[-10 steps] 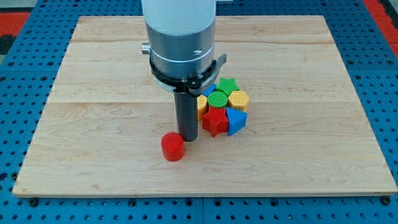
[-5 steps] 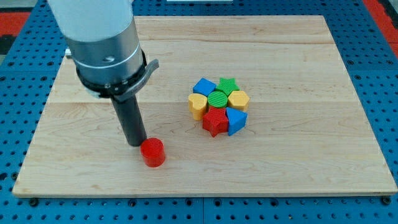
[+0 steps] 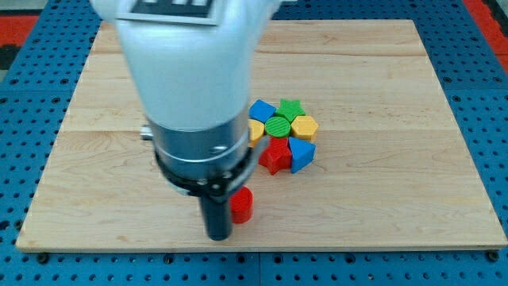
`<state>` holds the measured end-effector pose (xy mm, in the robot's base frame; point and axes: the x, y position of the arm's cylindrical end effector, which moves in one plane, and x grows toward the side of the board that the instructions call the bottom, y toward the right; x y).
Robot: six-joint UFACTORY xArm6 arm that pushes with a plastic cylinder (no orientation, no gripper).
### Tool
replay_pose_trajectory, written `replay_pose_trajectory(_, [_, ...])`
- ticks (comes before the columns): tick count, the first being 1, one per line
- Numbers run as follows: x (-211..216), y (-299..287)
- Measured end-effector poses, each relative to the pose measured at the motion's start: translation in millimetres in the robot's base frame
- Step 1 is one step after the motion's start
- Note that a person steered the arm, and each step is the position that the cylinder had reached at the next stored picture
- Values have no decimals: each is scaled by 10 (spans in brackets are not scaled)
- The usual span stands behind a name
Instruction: Push the red circle into the group of blocks
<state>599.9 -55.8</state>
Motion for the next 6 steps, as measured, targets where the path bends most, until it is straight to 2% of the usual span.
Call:
replay_pose_trajectory(2, [-269, 27])
replay_pose_trajectory(3, [-434, 500])
replay_pose_trajectory(4, [-373, 1094])
replay_pose_trajectory(6, [-129, 1742])
